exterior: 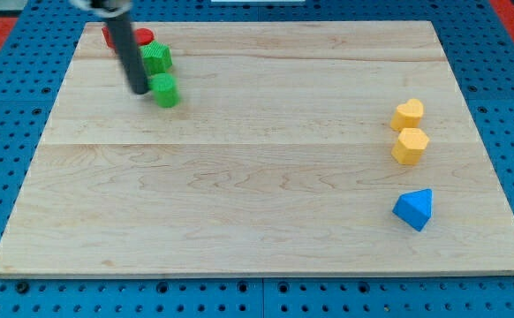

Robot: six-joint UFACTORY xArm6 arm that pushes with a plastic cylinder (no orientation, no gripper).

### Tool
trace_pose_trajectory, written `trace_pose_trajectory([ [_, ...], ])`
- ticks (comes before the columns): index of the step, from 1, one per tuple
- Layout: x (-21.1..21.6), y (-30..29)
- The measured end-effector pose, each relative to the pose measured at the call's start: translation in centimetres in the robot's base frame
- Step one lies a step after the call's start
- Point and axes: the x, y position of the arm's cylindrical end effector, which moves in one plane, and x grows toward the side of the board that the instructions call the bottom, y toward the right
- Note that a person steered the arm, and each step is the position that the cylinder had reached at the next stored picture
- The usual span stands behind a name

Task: Push the green circle towards the top of the yellow heart

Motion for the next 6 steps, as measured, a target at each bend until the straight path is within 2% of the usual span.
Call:
trace_pose_trajectory([
  [1,-0.2,8.8],
  [2,1.0,9.8],
  [3,3.6,4.9],
  [4,4.1,12.4],
  [5,2.8,23.3],
  [6,1.9,28.2],
])
